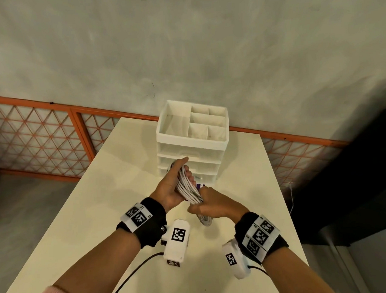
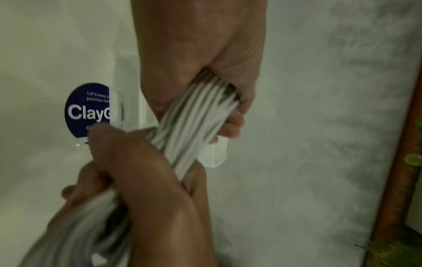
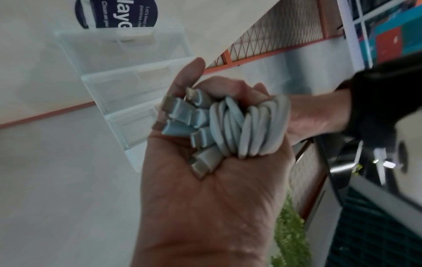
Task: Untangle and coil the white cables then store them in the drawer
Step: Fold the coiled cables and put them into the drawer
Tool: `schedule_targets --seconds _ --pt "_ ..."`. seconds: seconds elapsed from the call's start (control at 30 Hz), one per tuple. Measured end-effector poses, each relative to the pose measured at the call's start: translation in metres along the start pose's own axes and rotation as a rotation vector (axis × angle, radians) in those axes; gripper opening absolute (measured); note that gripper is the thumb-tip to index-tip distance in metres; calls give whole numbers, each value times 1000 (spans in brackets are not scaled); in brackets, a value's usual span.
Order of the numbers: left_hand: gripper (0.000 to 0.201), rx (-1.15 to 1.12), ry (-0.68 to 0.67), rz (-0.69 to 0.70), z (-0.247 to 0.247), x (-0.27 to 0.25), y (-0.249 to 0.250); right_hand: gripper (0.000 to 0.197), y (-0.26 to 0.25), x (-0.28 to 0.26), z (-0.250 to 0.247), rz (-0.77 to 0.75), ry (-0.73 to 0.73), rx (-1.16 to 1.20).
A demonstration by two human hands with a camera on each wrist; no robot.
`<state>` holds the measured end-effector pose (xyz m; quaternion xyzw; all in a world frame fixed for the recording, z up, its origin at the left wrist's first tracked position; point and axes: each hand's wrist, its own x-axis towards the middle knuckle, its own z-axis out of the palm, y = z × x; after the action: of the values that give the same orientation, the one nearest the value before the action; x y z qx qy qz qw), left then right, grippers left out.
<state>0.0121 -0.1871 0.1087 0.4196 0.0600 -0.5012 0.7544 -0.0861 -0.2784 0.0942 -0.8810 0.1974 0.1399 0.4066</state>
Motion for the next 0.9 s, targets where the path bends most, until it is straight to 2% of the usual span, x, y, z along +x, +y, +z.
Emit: schedule_targets --seconds 0.13,0.2,0.3,0.33,0.4,0.47,0.5,0.6,0.77,0.9 --pt "10 -42 -161 78 0 -5 4 20 0 -2 -6 -16 -55 127" --pt "13 -54 -180 129 -1 -4 3 14 0 -4 -9 -40 -99 152" --pt "15 -76 -162 138 -4 -4 1 6 2 -8 -13 -66 -143 148" --pt "26 -83 -155 127 -3 -4 0 6 2 -10 -13 -66 -130 135" --pt "44 -94 -102 120 1 -2 2 9 3 -13 -10 -83 -61 119" --pt "51 -113 -16 126 5 3 2 8 5 -15 -4 -139 54 73" --pt "52 -135 22 130 5 6 2 12 5 -15 -1 -180 112 29" --pt "56 -152 82 107 5 13 0 44 6 -15 6 -183 174 -197" --pt "60 -89 109 24 2 27 -10 43 18 -14 14 -208 192 -419" --pt "57 -147 105 -29 0 39 -19 52 32 -9 11 -196 135 -380"
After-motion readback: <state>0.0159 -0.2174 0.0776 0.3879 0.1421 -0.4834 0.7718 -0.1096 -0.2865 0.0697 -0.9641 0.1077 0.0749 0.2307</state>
